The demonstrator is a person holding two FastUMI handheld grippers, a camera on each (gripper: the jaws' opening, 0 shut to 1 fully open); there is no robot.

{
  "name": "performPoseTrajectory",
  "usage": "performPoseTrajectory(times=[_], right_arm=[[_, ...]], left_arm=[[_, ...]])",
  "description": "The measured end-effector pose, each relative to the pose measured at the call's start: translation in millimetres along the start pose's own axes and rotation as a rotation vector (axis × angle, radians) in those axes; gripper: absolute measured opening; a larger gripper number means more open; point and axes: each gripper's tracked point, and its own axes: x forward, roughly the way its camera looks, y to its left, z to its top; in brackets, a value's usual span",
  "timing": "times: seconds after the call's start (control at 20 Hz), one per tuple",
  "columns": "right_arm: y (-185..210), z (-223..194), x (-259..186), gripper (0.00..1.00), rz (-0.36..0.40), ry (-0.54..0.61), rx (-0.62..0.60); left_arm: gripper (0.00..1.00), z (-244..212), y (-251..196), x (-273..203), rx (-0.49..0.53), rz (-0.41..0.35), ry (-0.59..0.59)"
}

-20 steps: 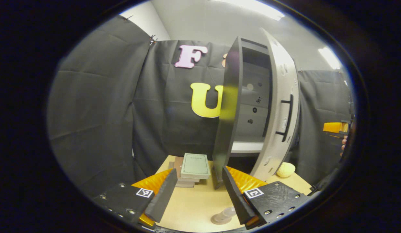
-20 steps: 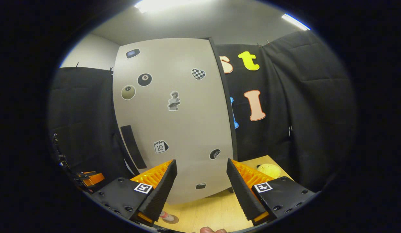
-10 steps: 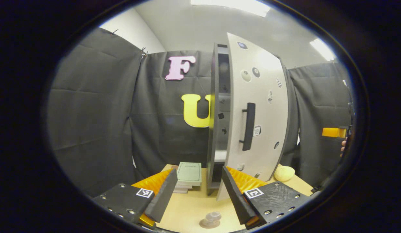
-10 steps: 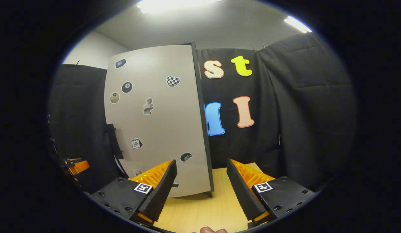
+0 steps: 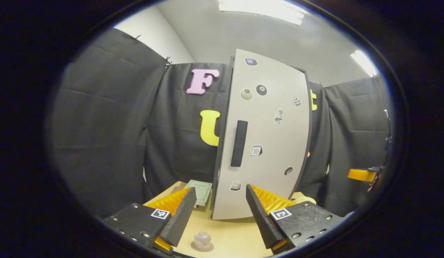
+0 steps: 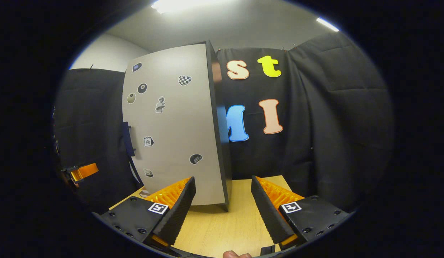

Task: Open the cabinet door with the right hand, grasp the bottle in the cabinet with the left hand and place it on the coaster, then close the cabinet door with the right hand.

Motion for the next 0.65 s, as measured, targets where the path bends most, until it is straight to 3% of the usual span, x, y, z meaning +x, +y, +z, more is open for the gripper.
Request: performPoseTrajectory(times=[0.1,0.2,0.3,0.4,0.65], right_arm=[[-7.7,1.3,-2.6,0.98,-0.004,-0.011,-0.014],[-11.5,-1.5,-0.9,0.98,-0.007,-0.017,-0.033],[-9.5,-11.3,4.6,0.98,0.008,0.007,-0.039],[-3.5,-19.3,7.1,0.98,0.037,0.040,-0.021],[4.4,-15.9,17.2,0.98,0.042,0.053,-0.019]], left_arm=[[0.82,-3.5,-1.3,-0.7,0.038,0.013,0.016],[0.89,-4.0,2.5,-1.4,0.085,0.039,0.030],[0.82,-3.3,4.2,1.0,0.114,0.060,0.031],[0.86,-3.6,4.9,4.1,0.099,0.062,0.029],[0.82,6.6,8.9,14.9,0.018,0.031,-0.002]])
